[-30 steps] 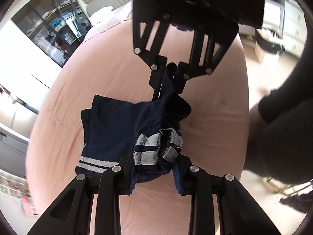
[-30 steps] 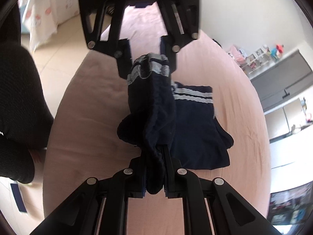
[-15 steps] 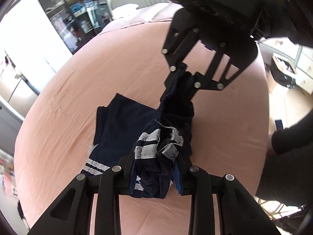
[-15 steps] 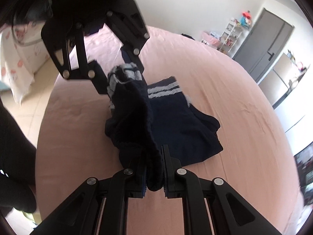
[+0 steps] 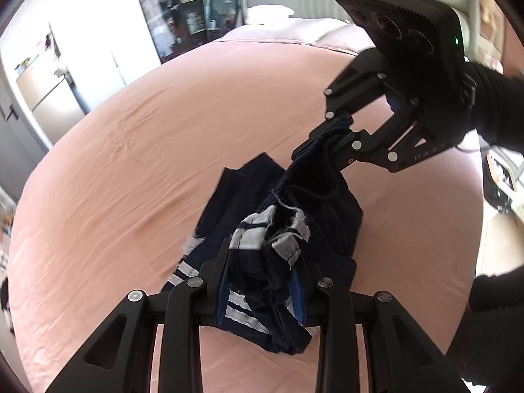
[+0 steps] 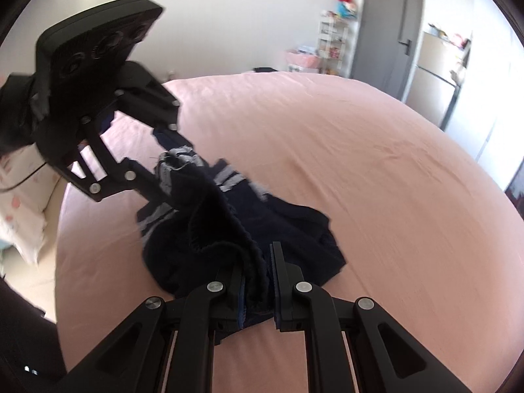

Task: Fold clothes
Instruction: 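Hold with the left gripper and fold the right gripper's end over toward it, then open the right gripper, then open the left gripper to release the shorts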

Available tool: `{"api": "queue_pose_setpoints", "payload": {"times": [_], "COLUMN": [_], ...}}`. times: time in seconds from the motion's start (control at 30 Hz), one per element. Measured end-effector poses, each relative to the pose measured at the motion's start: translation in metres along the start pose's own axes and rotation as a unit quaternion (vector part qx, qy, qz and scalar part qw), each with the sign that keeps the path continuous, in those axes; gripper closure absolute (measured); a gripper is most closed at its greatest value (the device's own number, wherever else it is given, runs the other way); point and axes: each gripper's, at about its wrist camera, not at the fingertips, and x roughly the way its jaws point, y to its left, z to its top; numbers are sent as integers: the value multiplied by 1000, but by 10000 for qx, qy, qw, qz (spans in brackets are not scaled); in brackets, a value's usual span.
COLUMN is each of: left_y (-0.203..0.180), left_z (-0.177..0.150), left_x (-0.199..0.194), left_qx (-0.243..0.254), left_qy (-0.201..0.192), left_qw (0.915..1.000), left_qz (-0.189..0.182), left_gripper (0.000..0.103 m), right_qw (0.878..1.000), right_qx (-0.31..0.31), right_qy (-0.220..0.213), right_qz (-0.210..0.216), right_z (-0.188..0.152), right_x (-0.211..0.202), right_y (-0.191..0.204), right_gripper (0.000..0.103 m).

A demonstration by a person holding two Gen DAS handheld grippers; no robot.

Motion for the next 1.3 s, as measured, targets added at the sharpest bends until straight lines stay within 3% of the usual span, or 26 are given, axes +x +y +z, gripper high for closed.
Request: {"api": "queue_pose_setpoints", "payload": {"times": [0.23, 0.37, 0.53, 0.67, 0.8, 0.9, 0.97, 1.03, 1.07, 1.1, 1.13, 1.17, 1.2, 1.3], "left_y": [35, 51, 69, 68, 63, 64, 64, 64, 65, 65, 64, 63, 61, 58], "left_z": [-2, -8, -18, -19, -19, -23, -27, -31, -33, -34, -35, -35, -36, -36], "left_x": [12, 19, 28, 30, 39, 44, 42, 40, 39, 37, 33, 30, 27, 19], "left_qx": [-846, -1263, -1941, -2099, -2032, -2191, -2319, -2443, -2467, -2487, -2468, -2447, -2416, -2370], "left_qy": [95, 222, 327, 306, 506, 617, 701, 780, 772, 761, 724, 686, 634, 530], "left_qw": [9964, 9916, 9802, 9766, 9776, 9733, 9699, 9663, 9655, 9647, 9655, 9663, 9677, 9698], "left_qz": [24, 141, -211, -358, -206, -288, -261, -243, -327, -404, -408, -404, -334, -241], "left_gripper": [76, 76, 76, 76, 76, 76, 75, 73, 70, 59, 48, 23, 11, 11], "right_qw": [9985, 9952, 9931, 9930, 9937, 9921, 9889, 9822, 9778, 9745, 9740, 9715, 9671, 9515], "right_qx": [512, 809, 1030, 907, 955, 845, 896, 1085, 1251, 1513, 1816, 2116, 2409, 3035], "right_qy": [19, 94, -33, 35, -37, 58, 225, 302, 224, 29, -97, -223, -344, -396], "right_qz": [-194, -536, -559, -758, -588, -929, -1160, -1503, -1665, -1655, -1349, -1040, -735, -310], "right_z": [4, 1, 1, 4, 11, 17, 17, 15, 14, 10, 6, 3, -1, -17], "right_x": [11, 19, 36, 47, 50, 55, 59, 59, 56, 49, 44, 39, 34, 29], "right_y": [-19, -29, -38, -36, -35, -36, -40, -45, -48, -53, -59, -66, -73, -86], "right_gripper": [94, 93, 93, 92, 92, 92, 83, 25, 15, 10, 10, 10, 10, 10]}}
